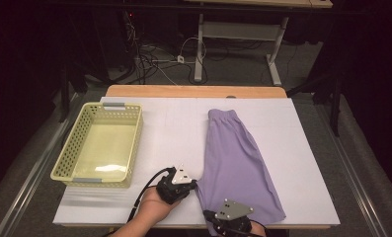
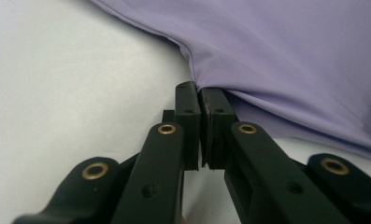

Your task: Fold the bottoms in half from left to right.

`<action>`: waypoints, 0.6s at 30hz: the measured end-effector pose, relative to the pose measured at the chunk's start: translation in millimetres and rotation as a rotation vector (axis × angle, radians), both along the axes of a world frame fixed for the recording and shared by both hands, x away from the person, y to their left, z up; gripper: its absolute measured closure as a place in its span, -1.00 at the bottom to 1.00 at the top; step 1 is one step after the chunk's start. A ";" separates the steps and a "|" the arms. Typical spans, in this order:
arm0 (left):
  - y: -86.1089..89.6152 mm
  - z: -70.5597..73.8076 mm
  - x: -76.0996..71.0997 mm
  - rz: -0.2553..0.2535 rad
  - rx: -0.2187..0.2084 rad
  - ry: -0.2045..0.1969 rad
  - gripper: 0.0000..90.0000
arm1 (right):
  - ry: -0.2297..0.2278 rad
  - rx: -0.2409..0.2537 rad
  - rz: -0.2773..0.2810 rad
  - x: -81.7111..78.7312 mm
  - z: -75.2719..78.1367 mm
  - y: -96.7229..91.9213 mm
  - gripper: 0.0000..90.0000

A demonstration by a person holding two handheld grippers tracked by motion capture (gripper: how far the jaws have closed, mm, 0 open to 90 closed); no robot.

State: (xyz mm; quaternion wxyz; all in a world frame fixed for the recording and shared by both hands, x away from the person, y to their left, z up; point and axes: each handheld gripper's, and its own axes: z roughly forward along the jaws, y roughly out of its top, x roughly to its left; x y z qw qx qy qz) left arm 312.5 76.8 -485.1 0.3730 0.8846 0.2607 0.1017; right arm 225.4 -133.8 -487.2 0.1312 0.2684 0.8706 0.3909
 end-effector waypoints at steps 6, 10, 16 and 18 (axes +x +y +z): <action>0.3 -0.2 0.5 0.009 -0.006 0.000 0.89 | -0.003 0.017 -0.011 -1.2 -0.9 2.9 0.50; 0.7 -0.3 1.2 0.009 -0.001 0.002 0.89 | -0.053 -0.025 -0.023 -4.0 -3.0 9.2 0.53; 0.8 -0.4 1.4 0.008 0.002 0.001 0.89 | -0.083 -0.067 -0.023 -8.1 -2.9 13.1 0.91; 0.7 -0.5 1.1 0.010 0.000 0.001 0.89 | -0.077 -0.064 -0.028 -6.0 -2.8 11.2 0.99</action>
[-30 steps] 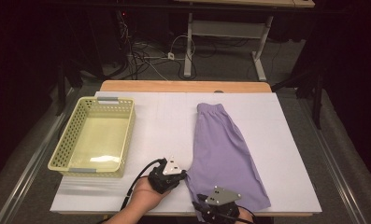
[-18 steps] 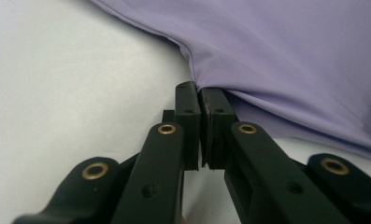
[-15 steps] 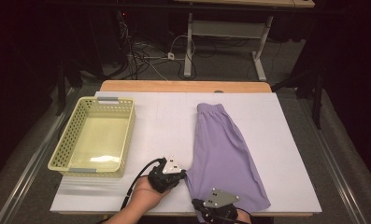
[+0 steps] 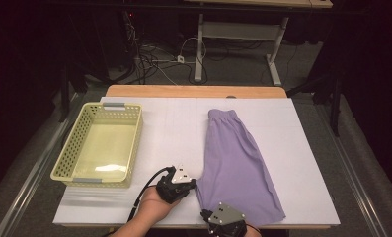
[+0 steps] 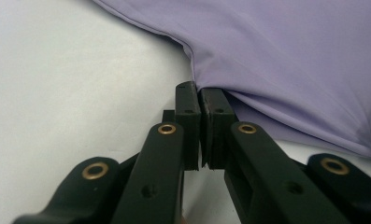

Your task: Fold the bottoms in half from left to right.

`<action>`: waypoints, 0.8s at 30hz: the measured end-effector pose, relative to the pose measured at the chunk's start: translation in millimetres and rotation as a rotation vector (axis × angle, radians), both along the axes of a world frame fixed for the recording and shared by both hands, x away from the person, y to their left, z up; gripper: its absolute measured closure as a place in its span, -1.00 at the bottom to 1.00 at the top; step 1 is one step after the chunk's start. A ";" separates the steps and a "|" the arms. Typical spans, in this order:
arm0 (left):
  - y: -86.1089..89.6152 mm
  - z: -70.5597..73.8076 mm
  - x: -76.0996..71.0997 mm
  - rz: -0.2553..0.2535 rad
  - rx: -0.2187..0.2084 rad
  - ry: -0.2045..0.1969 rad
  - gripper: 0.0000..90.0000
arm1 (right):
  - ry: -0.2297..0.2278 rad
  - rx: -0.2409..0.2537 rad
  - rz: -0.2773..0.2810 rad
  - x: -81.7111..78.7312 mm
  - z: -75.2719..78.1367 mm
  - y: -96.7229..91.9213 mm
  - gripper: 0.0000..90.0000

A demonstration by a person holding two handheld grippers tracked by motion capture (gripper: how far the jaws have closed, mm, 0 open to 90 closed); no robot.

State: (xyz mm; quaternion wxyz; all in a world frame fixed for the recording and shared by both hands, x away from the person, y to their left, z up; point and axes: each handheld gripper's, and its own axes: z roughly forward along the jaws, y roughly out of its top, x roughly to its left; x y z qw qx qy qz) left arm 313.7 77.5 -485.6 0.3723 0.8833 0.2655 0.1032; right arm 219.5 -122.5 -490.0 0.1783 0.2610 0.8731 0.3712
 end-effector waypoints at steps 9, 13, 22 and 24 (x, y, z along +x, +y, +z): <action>0.6 1.4 -0.3 0.000 -0.011 -0.009 0.89 | 0.027 0.045 0.009 3.5 2.0 -4.8 1.00; 3.4 4.3 0.4 0.002 -0.021 -0.016 0.89 | 0.022 0.067 0.017 3.5 5.1 -3.8 1.00; 21.8 7.1 -2.9 0.039 -0.037 -0.031 0.89 | 0.017 0.091 0.059 6.7 7.0 11.6 1.00; 28.8 7.5 -4.6 0.054 -0.041 -0.033 0.89 | 0.019 0.102 0.079 8.0 7.8 17.6 1.00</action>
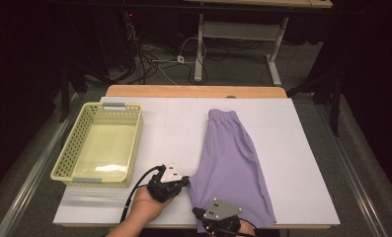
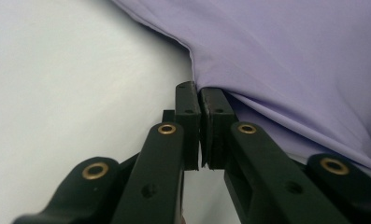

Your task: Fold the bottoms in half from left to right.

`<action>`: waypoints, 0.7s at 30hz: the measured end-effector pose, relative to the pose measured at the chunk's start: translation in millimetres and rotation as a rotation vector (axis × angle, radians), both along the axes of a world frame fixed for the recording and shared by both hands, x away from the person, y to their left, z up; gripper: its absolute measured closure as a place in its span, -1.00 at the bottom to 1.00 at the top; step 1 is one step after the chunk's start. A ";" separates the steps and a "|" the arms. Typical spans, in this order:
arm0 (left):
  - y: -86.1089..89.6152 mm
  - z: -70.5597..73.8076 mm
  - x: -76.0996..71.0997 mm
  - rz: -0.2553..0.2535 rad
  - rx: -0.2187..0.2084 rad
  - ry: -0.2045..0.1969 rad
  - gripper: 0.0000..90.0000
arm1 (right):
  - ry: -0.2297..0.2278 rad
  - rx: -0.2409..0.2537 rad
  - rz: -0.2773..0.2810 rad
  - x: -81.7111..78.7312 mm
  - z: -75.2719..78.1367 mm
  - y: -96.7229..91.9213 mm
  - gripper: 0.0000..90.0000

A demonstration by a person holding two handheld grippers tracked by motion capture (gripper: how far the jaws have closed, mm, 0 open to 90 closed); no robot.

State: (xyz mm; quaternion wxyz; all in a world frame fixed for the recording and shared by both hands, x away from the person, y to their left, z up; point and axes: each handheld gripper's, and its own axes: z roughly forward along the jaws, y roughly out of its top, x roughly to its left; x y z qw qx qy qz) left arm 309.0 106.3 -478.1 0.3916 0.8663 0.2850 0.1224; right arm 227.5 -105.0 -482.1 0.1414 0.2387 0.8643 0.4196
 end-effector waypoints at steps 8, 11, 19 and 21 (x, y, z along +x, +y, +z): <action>23.8 -3.3 -3.0 0.063 0.003 0.007 0.89 | 0.004 0.014 0.085 8.5 -0.5 29.8 1.00; 26.2 -5.9 -3.8 0.074 0.009 0.014 0.89 | 0.006 0.006 0.100 10.7 -2.4 34.6 1.00; 37.0 -6.0 -5.4 0.125 -0.024 -0.002 0.71 | 0.026 0.059 0.125 10.2 6.1 25.8 0.60; 39.2 -3.8 -6.4 0.125 -0.041 -0.013 0.63 | 0.014 0.059 0.114 9.6 9.5 20.2 0.55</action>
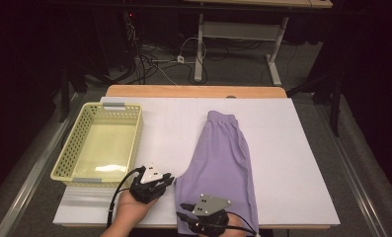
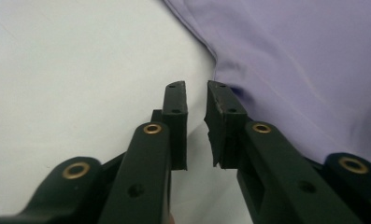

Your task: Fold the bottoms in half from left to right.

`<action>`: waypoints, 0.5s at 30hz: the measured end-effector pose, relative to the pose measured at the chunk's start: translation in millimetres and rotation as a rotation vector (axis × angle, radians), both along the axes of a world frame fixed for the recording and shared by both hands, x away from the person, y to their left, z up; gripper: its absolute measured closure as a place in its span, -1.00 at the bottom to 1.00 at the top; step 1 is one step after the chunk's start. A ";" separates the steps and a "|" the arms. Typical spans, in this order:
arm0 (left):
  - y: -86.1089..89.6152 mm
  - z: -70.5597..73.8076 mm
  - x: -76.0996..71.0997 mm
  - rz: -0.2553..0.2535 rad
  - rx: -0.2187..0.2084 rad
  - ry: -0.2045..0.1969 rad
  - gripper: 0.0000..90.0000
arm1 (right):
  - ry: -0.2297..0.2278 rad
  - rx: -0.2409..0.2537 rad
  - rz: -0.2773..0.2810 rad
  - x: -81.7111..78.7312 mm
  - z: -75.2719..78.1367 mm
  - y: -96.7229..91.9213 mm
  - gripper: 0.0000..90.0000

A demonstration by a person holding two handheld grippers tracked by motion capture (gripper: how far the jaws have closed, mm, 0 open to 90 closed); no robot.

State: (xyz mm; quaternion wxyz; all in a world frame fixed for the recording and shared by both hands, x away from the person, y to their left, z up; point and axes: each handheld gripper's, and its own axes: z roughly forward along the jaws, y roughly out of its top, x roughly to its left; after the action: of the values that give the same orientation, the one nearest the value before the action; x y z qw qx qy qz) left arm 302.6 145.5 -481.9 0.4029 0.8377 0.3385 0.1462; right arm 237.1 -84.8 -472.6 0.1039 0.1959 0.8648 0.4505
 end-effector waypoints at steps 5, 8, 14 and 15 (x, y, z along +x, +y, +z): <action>4.0 6.3 -1.1 0.008 -0.080 -0.036 0.26 | -0.014 0.015 -0.064 5.6 5.5 -21.4 0.43; 5.8 12.7 -0.8 -0.003 -0.135 -0.038 0.00 | -0.021 0.021 -0.113 7.9 8.2 -37.4 0.40; 4.2 13.9 -1.9 -0.016 -0.100 -0.046 -0.43 | -0.037 0.022 -0.199 12.3 10.2 -65.6 0.39; 3.8 12.0 -2.6 -0.013 -0.086 -0.053 -0.46 | -0.039 0.018 -0.210 13.1 9.7 -70.3 0.39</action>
State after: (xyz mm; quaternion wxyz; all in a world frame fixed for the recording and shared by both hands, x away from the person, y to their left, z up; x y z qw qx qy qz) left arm 300.1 149.3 -469.9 0.4484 0.8177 0.3280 0.1510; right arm 250.2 -155.1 -462.9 0.1657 0.2777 0.8332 0.4484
